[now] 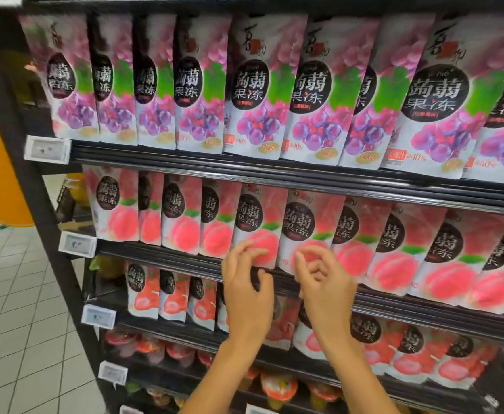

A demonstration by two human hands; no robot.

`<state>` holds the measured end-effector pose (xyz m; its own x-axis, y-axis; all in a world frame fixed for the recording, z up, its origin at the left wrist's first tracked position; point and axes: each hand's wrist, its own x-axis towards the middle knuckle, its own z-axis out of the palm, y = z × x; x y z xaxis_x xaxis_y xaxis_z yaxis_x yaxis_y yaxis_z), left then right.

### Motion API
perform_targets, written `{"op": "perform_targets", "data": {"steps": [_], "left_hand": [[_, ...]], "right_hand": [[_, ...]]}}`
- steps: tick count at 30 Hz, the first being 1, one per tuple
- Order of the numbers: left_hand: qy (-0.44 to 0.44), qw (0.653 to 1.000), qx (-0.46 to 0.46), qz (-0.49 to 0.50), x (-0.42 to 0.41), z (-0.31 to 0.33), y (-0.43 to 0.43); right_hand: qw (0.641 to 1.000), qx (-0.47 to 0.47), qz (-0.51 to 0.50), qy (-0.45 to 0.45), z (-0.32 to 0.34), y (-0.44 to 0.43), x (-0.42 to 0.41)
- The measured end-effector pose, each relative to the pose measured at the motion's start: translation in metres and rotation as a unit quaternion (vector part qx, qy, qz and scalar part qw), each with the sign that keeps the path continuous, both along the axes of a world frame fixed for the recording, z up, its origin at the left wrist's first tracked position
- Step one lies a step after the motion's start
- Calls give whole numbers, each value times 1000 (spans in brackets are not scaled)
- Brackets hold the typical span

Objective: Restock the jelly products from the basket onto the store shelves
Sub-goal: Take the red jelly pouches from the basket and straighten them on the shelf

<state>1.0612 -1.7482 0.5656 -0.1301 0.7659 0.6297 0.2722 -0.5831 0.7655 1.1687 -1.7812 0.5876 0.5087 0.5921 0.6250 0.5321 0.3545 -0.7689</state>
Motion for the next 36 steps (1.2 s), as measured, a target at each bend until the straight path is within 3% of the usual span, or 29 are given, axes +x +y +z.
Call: {"op": "perform_targets", "data": {"steps": [2, 9, 18, 24, 28, 36], "left_hand": [[-4, 1000, -12, 12, -7, -1, 7], [35, 998, -49, -23, -14, -8, 10], [40, 996, -32, -73, -15, -6, 4], [-14, 1000, 13, -18, -54, 5, 23], [-24, 998, -21, -45, -76, 4, 36], [48, 990, -45, -125, -84, 2, 33]], "right_hand": [[999, -24, 10, -36, 0, 7, -13], [999, -47, -16, -4, -2, 22, -28], [995, -14, -102, -3, 0, 18, -29], [998, -48, -27, -18, 6, 35, -68], [996, -91, 3, -18, 11, 57, -94], [987, -127, -96, 6, 3, 64, -97]]}}
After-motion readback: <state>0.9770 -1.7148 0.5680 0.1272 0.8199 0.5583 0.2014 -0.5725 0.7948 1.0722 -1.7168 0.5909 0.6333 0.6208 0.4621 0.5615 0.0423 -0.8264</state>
